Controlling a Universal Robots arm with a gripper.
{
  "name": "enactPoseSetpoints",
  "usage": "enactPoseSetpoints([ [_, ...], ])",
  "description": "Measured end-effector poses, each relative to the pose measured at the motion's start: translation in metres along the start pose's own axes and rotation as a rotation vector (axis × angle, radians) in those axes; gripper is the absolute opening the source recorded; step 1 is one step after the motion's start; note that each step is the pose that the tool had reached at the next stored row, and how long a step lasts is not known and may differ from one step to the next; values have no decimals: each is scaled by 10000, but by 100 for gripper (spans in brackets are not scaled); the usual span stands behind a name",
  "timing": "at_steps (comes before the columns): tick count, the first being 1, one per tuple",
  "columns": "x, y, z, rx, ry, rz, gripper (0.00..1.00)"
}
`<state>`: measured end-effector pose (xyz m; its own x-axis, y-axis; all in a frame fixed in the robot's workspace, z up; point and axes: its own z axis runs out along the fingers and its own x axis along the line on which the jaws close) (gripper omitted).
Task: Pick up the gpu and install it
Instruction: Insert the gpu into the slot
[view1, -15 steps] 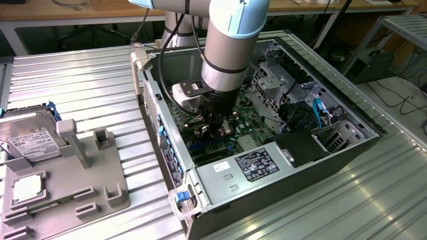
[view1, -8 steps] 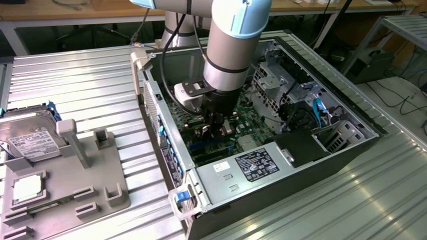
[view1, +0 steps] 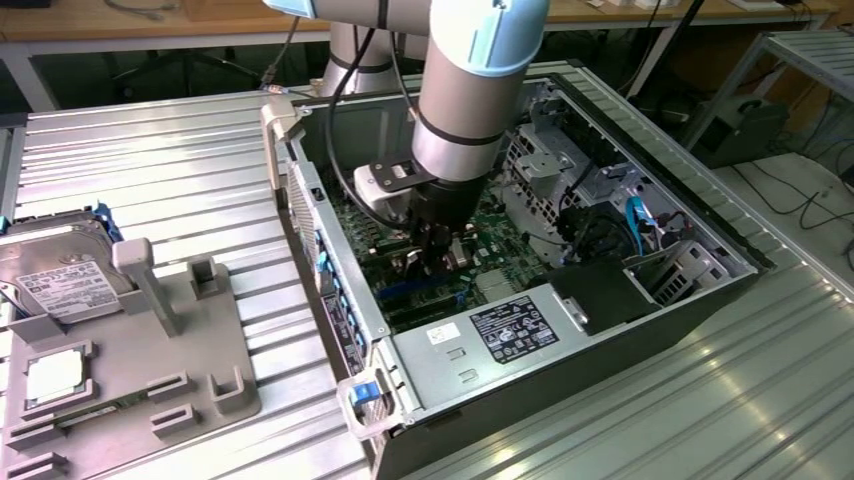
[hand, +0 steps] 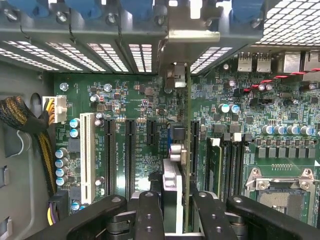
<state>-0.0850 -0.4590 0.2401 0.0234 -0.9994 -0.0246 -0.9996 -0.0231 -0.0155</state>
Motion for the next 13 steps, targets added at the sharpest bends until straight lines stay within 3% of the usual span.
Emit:
enactPoseSetpoints([
  [7,0,69,8,0,-3,1,28],
  [13,37,72,11,1,-7,4,28],
])
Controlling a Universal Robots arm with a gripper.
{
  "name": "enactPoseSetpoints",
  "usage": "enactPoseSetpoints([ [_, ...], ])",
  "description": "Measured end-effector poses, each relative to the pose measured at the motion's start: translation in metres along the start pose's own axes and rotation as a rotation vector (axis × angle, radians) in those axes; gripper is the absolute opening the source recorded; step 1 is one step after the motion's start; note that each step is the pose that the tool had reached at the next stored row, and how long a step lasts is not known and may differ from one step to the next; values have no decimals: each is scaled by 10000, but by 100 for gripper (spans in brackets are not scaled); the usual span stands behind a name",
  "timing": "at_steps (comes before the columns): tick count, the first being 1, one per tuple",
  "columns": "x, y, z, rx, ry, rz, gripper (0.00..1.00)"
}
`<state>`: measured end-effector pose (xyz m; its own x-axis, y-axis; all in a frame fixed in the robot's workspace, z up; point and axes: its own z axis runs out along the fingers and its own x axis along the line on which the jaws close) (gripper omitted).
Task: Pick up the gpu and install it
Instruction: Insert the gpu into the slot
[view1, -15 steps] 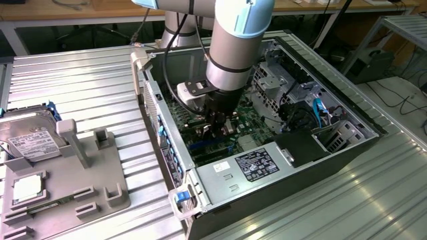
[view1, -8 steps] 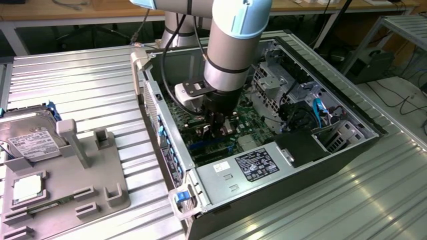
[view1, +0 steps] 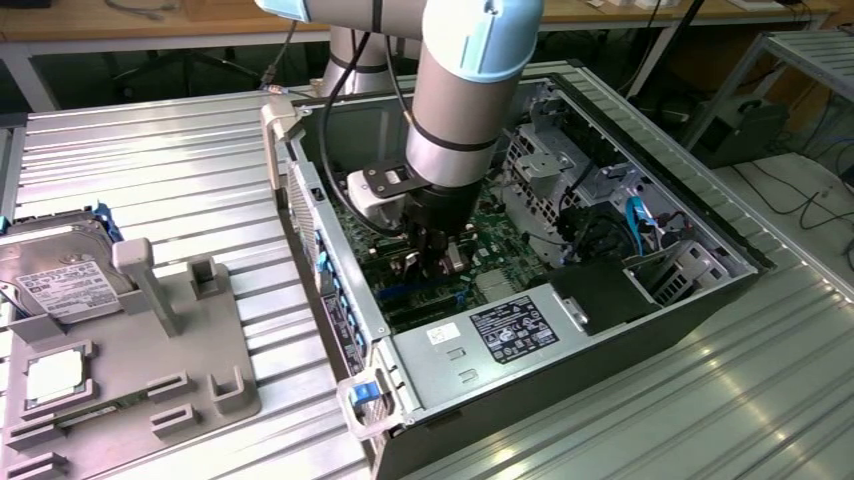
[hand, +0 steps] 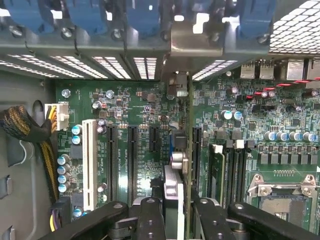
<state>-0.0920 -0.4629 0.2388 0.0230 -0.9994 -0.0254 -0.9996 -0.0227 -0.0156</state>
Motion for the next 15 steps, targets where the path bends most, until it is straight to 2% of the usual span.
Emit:
enactPoseSetpoints([
  [2,1,-3,0,1,7,-3,28],
  [5,-1,-11,-1,-2,51,-4,28],
  [12,-1,-52,3,3,62,16,28],
  [15,0,-55,0,-2,83,22,28],
])
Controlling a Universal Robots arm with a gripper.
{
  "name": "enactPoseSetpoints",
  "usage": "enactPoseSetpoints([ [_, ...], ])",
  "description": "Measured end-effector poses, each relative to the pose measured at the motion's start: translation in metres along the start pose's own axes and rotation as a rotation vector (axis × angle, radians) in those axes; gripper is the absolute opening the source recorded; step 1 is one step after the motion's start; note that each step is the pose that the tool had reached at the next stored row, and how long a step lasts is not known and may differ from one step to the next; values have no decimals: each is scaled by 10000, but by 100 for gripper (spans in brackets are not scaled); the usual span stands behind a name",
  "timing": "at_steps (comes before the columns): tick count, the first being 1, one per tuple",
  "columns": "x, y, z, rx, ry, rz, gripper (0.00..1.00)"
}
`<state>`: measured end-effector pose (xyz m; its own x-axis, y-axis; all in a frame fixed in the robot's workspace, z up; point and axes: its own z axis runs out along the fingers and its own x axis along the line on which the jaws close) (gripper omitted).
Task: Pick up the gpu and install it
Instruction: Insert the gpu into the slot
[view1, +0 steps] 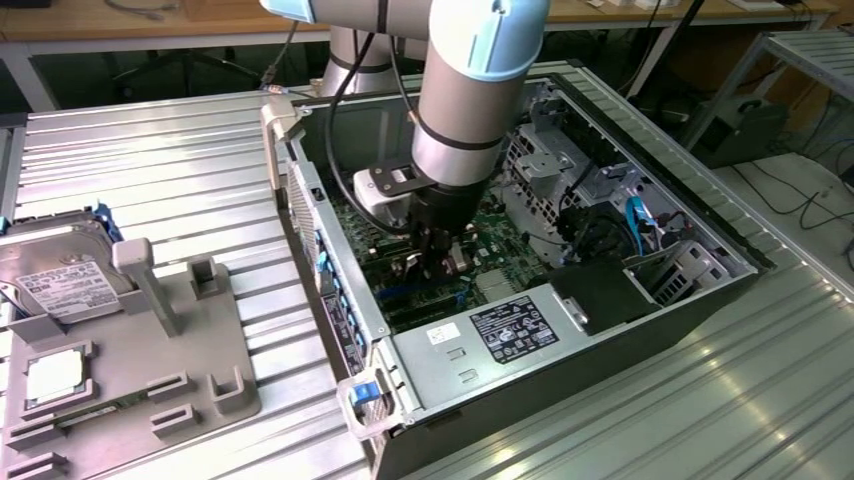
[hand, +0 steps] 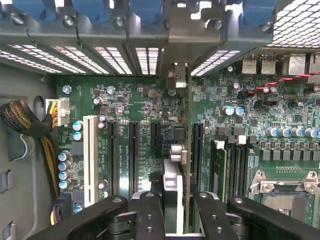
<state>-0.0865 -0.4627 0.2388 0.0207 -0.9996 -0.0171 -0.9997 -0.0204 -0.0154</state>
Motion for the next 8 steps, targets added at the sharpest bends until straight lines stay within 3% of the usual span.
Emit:
enactPoseSetpoints([
  [8,0,0,-1,-1,9,-1,28],
])
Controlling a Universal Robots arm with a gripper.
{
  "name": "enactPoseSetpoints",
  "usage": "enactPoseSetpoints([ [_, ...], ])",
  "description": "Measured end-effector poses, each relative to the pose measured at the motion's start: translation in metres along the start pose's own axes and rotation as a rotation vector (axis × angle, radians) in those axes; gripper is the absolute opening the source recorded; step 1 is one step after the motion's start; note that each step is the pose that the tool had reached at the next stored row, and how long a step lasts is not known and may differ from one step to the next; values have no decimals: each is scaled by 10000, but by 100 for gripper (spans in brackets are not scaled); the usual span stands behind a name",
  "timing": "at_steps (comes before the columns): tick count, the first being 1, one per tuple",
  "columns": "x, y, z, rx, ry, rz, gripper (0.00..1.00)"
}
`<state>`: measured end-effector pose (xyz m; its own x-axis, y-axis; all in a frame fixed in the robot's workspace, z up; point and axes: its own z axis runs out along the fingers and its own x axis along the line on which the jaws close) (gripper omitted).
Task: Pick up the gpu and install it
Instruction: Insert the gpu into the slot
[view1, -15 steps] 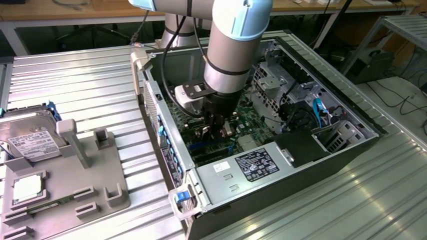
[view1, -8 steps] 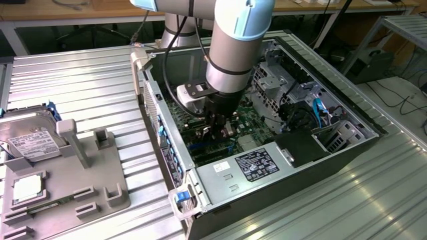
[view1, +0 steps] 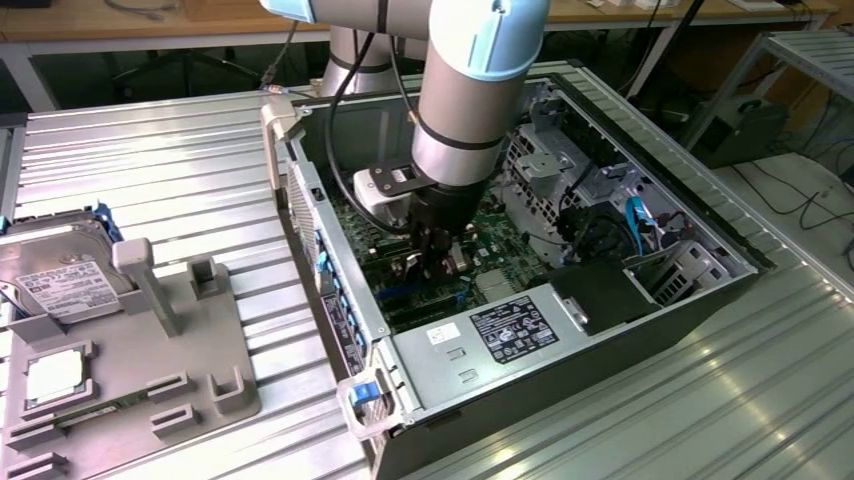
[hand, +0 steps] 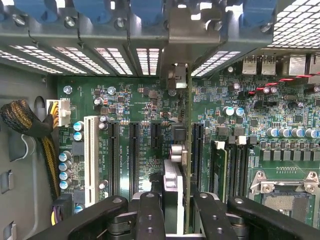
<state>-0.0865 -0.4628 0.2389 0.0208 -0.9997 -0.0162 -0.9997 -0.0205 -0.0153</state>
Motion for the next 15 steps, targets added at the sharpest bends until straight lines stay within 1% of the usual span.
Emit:
enactPoseSetpoints([
  [6,0,0,-1,0,1,0,28],
  [9,-1,-4,-44,-1,3,1,28],
  [15,-4,-7,-57,-1,5,-1,28],
])
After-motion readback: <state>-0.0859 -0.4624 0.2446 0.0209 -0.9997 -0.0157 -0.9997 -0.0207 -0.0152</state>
